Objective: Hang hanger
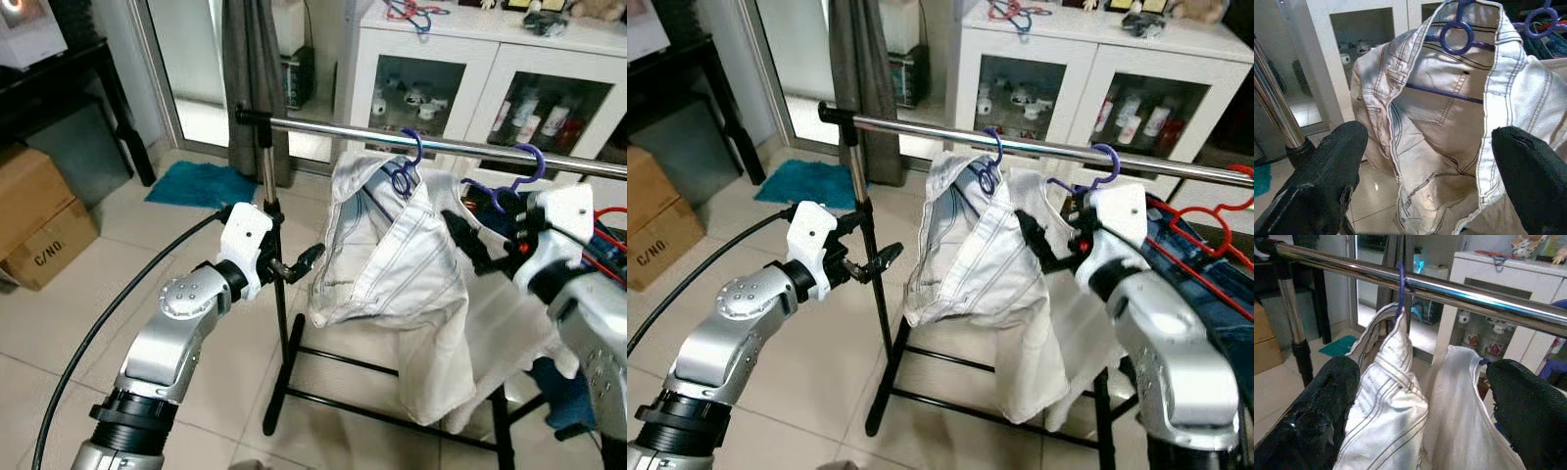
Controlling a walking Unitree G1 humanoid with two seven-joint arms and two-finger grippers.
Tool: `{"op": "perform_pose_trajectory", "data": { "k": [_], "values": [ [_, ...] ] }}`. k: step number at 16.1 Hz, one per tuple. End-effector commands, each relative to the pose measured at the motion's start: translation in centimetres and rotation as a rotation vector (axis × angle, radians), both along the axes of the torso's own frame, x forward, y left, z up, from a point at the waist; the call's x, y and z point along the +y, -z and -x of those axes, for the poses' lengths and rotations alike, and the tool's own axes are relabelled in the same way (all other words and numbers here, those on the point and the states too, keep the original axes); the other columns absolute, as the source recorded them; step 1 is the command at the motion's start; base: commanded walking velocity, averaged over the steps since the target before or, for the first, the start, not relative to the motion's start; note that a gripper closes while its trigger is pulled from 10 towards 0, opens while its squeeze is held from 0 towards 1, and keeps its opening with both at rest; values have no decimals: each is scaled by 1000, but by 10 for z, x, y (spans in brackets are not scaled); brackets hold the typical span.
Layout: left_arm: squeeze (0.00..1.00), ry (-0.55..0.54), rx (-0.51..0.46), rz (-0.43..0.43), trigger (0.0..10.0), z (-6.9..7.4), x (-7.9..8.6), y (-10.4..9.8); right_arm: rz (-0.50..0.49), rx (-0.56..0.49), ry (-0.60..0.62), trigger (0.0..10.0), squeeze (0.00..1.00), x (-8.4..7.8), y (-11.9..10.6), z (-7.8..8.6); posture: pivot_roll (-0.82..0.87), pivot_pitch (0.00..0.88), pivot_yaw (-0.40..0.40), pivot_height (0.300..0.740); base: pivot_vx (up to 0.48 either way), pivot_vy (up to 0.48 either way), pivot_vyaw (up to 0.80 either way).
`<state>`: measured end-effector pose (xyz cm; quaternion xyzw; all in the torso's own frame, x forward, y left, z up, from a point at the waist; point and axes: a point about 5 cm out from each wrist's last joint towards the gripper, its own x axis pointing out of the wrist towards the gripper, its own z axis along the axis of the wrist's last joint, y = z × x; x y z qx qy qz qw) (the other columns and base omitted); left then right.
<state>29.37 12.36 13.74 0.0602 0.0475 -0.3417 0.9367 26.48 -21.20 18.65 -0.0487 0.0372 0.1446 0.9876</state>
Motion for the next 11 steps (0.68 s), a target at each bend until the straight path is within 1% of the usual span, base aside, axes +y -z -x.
{"op": "perform_pose_trajectory", "data": {
  "k": [1,3,5,6,7,8,9,11],
  "values": [
    [129,22,-22,-3,10000,-1,0,-5,-26,28,0,10000,1000,-2,-2,-5,15,0,-7,740,0,0,0],
    [133,26,-22,-8,10000,0,1,-5,-24,51,-28,10000,1000,0,-3,-8,18,0,-12,740,0,0,0],
    [129,30,-22,-10,10000,0,1,-4,0,80,-47,10000,1000,0,-1,-9,21,0,-16,740,0,0,0],
    [129,37,-21,-10,10000,1,1,-4,1,100,-21,10000,1000,-6,-1,-10,24,0,-22,740,0,0,0],
    [129,40,-20,-9,10000,2,1,-4,-6,104,-13,10000,1000,-8,-2,-10,24,0,-22,740,0,0,0],
    [129,62,-16,-5,10000,4,-1,-4,-27,108,-13,10000,1000,-12,-4,-10,21,0,-21,740,0,0,0],
    [133,72,-14,-2,10000,4,-2,-4,-26,113,-22,10000,1000,-12,-4,-9,21,0,-21,740,0,0,0],
    [129,86,-15,-4,10000,4,-3,-5,-61,153,-142,10000,1000,-1,-4,-1,20,0,-20,740,0,0,0]
  ]
}}
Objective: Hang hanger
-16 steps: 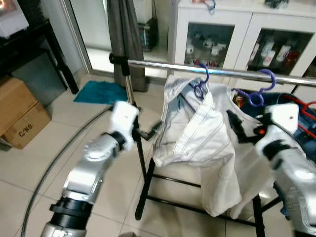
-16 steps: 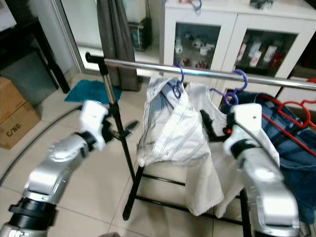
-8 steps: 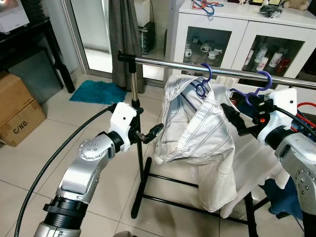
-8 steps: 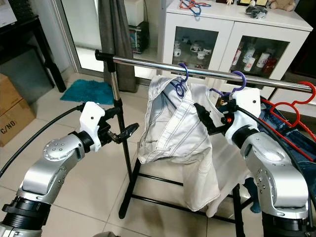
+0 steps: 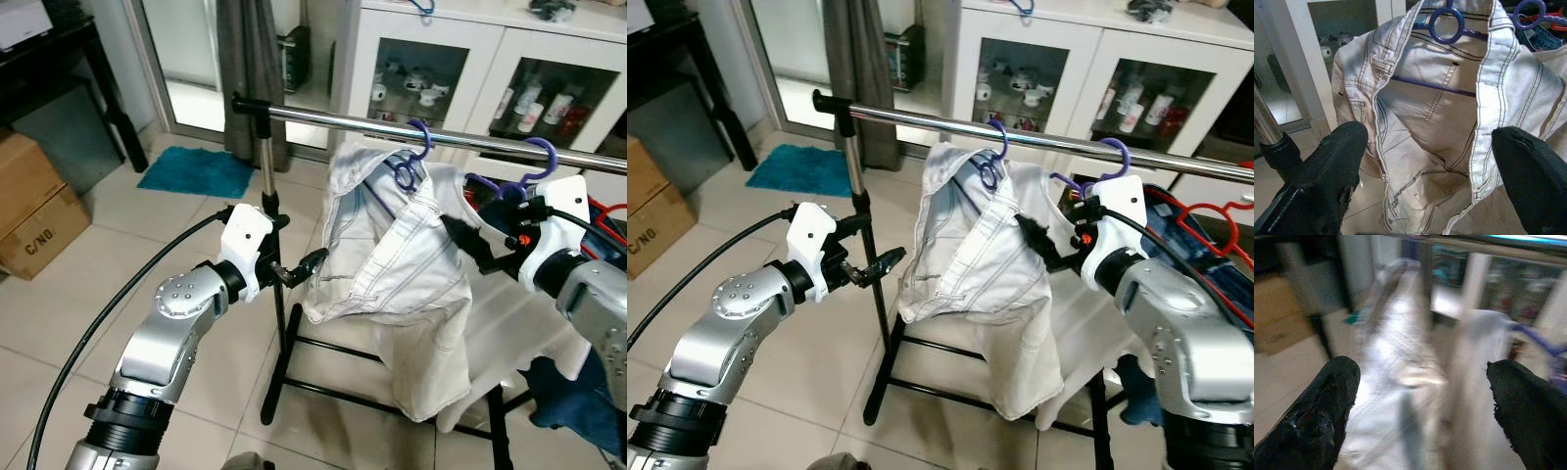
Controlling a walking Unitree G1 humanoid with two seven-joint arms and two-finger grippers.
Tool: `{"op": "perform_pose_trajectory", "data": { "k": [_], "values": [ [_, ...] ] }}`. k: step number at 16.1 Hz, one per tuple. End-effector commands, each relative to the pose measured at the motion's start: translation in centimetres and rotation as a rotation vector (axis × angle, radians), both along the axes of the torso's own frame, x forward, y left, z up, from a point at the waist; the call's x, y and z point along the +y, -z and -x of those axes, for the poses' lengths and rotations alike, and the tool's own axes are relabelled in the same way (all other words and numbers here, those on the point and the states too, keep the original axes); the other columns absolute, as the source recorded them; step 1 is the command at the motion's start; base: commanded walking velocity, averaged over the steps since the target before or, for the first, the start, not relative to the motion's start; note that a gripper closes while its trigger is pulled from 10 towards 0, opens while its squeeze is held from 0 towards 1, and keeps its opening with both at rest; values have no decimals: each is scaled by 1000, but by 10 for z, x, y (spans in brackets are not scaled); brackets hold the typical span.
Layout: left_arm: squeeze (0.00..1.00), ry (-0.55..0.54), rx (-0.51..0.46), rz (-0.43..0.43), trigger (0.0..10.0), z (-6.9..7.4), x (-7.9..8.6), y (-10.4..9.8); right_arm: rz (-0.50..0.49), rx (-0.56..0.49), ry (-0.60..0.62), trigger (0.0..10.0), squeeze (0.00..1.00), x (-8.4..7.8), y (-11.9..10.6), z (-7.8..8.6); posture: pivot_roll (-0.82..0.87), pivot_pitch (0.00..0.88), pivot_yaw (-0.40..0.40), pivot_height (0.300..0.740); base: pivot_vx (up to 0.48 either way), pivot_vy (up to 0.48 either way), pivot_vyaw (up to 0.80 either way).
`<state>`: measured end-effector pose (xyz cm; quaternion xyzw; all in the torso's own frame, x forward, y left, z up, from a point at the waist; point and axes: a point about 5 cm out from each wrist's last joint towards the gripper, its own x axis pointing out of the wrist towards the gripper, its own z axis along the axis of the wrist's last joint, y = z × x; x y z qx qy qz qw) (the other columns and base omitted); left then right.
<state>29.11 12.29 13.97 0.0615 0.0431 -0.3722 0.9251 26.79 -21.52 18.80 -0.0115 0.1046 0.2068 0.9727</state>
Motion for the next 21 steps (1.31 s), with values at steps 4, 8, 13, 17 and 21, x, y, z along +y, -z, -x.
{"op": "perform_pose_trajectory", "data": {
  "k": [4,8,13,17,21],
  "values": [
    [129,26,-11,-15,10000,1,-1,-2,-118,-31,-220,10000,1000,30,-19,10,21,0,-23,740,0,0,0],
    [125,27,-9,-20,10000,1,-1,-2,-131,-50,-283,10000,1000,54,-25,6,28,0,-24,740,0,0,0],
    [129,27,-11,-25,10000,-1,0,-3,-116,-40,-317,10000,1000,78,-22,-8,23,0,-13,740,0,0,0],
    [122,47,-24,-39,10000,-8,-3,-8,-29,-42,-231,10000,1000,92,-16,-47,15,0,8,740,0,0,0],
    [122,55,-26,-44,10000,-9,-4,-8,25,-32,-162,10000,1000,94,-8,-55,16,0,8,740,0,0,0]
  ]
}}
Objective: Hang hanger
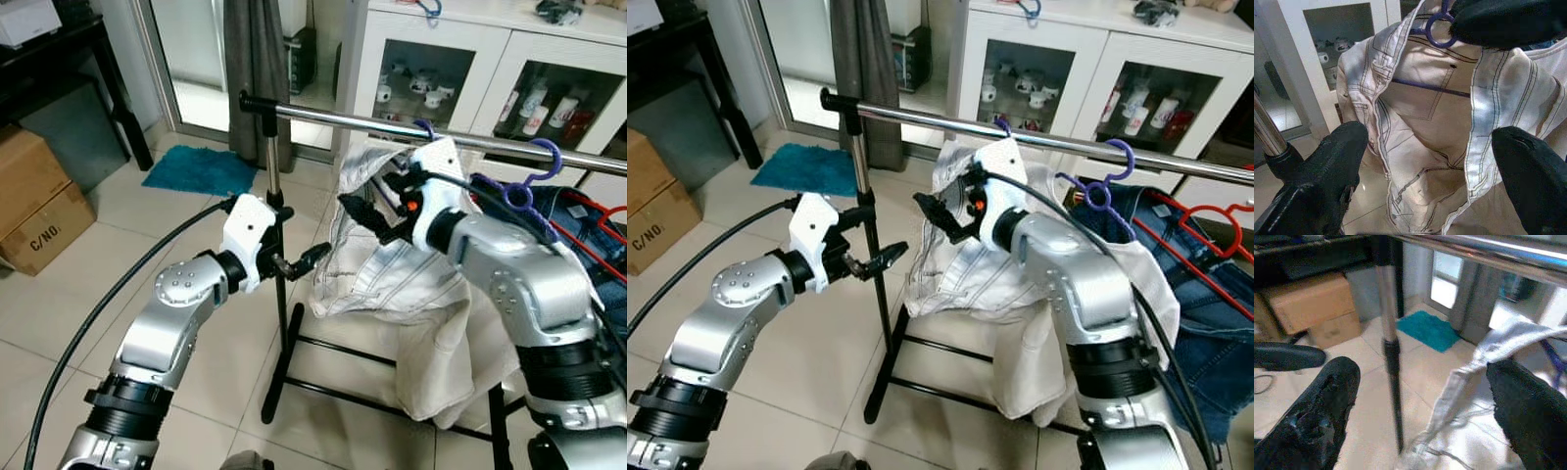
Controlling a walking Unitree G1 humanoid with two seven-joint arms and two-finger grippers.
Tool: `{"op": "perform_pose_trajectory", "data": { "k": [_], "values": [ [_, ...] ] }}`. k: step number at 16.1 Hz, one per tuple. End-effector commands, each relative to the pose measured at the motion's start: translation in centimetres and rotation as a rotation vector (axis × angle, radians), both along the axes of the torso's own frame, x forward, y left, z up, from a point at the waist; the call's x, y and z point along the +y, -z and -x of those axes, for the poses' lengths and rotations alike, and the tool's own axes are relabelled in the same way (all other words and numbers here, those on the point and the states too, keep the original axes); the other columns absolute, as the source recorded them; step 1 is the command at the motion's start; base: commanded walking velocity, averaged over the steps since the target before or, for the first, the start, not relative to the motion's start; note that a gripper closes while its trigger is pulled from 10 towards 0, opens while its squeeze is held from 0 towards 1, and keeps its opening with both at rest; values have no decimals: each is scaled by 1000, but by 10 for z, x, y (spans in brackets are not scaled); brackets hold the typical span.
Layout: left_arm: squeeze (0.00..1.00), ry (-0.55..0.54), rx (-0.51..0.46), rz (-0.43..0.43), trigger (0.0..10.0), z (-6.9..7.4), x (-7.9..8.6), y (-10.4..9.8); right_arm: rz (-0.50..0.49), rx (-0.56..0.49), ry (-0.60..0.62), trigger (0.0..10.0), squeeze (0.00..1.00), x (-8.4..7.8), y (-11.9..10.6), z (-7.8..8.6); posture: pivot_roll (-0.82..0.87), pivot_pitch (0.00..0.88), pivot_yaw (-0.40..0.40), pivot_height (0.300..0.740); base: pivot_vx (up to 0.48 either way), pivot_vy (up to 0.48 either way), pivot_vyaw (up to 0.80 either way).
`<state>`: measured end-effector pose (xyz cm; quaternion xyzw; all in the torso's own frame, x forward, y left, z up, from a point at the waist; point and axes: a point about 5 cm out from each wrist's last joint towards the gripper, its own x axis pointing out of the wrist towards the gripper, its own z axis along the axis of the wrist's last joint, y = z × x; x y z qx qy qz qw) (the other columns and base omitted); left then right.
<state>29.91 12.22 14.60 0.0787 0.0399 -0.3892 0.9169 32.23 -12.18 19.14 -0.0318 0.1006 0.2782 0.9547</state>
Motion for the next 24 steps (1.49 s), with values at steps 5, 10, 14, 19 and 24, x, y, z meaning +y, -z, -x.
{"op": "perform_pose_trajectory", "data": {
  "k": [5,10,14,19,24],
  "values": [
    [118,24,-7,-22,10000,0,-3,-1,73,-44,214,10000,0,-19,-4,-12,16,0,10,740,0,0,0],
    [118,35,-4,-27,10000,0,-4,0,201,-79,290,10000,0,-33,-3,-13,8,0,20,740,0,0,0],
    [125,41,-3,-31,10000,-1,-4,0,225,-77,297,10000,0,-32,3,-24,9,0,22,740,0,0,0],
    [122,46,-3,-34,10000,-1,-4,0,241,-81,275,10000,0,-36,3,-44,15,0,17,740,0,0,0],
    [122,50,-4,-33,10000,-1,-5,0,198,-32,204,10000,0,-40,1,-62,18,0,12,740,0,0,0]
  ]
}}
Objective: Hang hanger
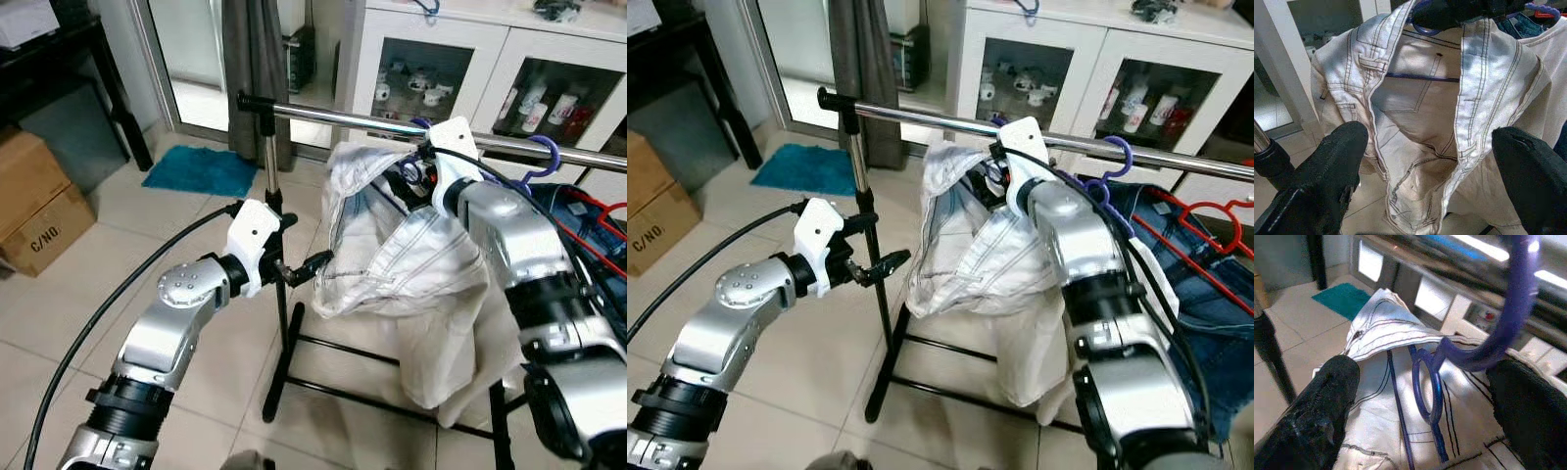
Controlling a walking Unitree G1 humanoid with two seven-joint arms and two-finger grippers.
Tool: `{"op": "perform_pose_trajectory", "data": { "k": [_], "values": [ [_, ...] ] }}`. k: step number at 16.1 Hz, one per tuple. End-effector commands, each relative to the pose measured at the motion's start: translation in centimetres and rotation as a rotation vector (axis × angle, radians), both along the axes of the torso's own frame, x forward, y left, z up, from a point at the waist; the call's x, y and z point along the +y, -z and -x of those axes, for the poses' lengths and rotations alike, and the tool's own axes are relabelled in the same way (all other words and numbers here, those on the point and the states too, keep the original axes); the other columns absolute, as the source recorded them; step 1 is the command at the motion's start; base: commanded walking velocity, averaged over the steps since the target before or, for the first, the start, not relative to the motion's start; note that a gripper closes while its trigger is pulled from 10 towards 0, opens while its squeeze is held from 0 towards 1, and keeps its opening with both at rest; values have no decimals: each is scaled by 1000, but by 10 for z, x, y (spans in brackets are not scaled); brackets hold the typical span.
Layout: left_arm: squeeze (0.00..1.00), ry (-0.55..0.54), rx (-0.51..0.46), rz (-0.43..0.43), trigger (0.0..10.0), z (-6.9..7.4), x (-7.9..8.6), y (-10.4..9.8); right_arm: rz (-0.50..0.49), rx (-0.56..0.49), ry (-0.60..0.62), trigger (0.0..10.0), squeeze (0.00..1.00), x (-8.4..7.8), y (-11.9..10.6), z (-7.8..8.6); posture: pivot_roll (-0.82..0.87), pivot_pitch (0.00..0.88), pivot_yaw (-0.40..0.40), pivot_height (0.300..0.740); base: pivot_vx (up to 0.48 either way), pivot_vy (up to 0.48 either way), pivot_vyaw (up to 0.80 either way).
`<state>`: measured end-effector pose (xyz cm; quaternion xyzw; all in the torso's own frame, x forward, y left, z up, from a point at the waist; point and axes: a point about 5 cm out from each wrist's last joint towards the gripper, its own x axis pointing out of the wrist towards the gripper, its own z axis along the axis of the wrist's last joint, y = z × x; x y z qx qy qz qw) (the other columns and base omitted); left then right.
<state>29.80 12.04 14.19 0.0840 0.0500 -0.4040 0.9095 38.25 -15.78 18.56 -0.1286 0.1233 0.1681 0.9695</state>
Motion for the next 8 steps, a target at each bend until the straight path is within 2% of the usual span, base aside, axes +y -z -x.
{"op": "perform_pose_trajectory", "data": {
  "k": [1,2,3,4,5,6,7,8],
  "values": [
    [118,18,-21,-15,10000,-2,-3,-4,-23,7,-22,10000,0,-5,-5,-3,20,0,10,740,0,0,0],
    [122,18,-21,-16,10000,-2,-3,-4,-19,21,-38,10000,0,-6,-5,-4,22,0,6,740,0,0,0],
    [122,17,-21,-15,10000,-2,-3,-4,-12,38,-66,8863,0,-7,-5,-5,23,0,4,740,0,0,0],
    [122,16,-22,-14,10000,-1,-3,-4,-10,50,-85,7098,0,-8,-6,-5,24,0,3,740,0,0,0],
    [122,14,-22,-13,10000,-1,-3,-4,2,61,-103,3961,0,-9,-6,-5,24,0,3,740,0,0,0],
    [125,13,-21,-13,10000,-1,-3,-4,6,75,-124,1255,0,-9,-6,-4,23,0,2,740,0,0,0],
    [122,12,-21,-13,10000,-1,-3,-4,6,79,-132,0,0,-9,-6,-4,23,0,2,740,0,0,0],
    [125,11,-22,-12,10000,-2,-3,-4,13,83,-142,0,0,-10,-6,-4,22,0,2,740,0,0,0]
  ]
}}
